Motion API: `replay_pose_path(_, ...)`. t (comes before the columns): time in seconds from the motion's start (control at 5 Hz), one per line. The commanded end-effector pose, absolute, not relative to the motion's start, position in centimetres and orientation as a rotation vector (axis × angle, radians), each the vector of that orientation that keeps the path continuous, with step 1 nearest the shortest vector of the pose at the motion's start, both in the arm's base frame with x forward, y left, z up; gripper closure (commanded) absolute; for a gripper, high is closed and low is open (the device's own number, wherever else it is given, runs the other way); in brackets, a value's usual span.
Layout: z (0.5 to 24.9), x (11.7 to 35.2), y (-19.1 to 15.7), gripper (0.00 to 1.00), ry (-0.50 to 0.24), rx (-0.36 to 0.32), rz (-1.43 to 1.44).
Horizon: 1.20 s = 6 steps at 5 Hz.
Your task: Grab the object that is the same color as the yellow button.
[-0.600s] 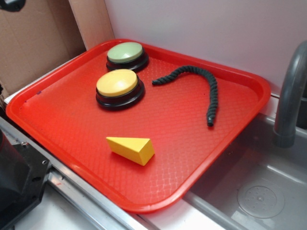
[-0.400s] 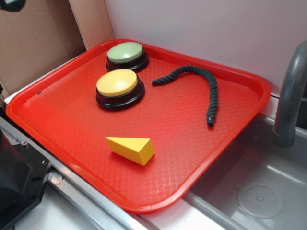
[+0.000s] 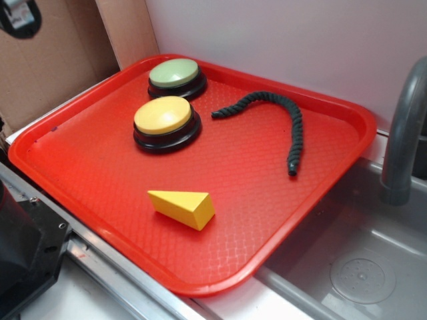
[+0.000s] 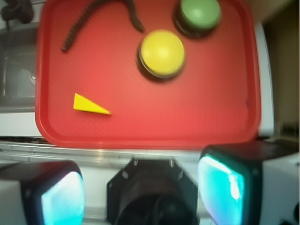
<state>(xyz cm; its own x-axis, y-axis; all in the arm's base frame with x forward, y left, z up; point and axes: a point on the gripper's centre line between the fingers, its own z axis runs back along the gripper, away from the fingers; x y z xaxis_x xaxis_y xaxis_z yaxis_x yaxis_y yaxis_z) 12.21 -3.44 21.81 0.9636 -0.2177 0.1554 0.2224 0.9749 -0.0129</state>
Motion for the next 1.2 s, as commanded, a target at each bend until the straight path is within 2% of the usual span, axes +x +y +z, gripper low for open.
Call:
replay_pose_path(0.0, 17.2, 15.3, -6.8, 0.0, -0.279, -0.026, -0.724)
replay_pose_path(0.2, 13.9, 16.3, -8.5, 0.0, -0.26, -0.043, -0.966)
replay_pose_path(0.4, 9.9, 17.4, -9.9, 0.0, -0.217, -0.08, -1.084)
replay_pose_path(0.6, 7.8, 17.7, -10.7, 0.0, -0.209, -0.085, -1.129)
replay_pose_path(0.8, 5.1, 18.0, -10.8, 0.0, -0.166, -0.101, -1.155)
replay_pose_path(1.0, 3.5, 17.6, -11.3, 0.0, -0.141, -0.122, -1.205)
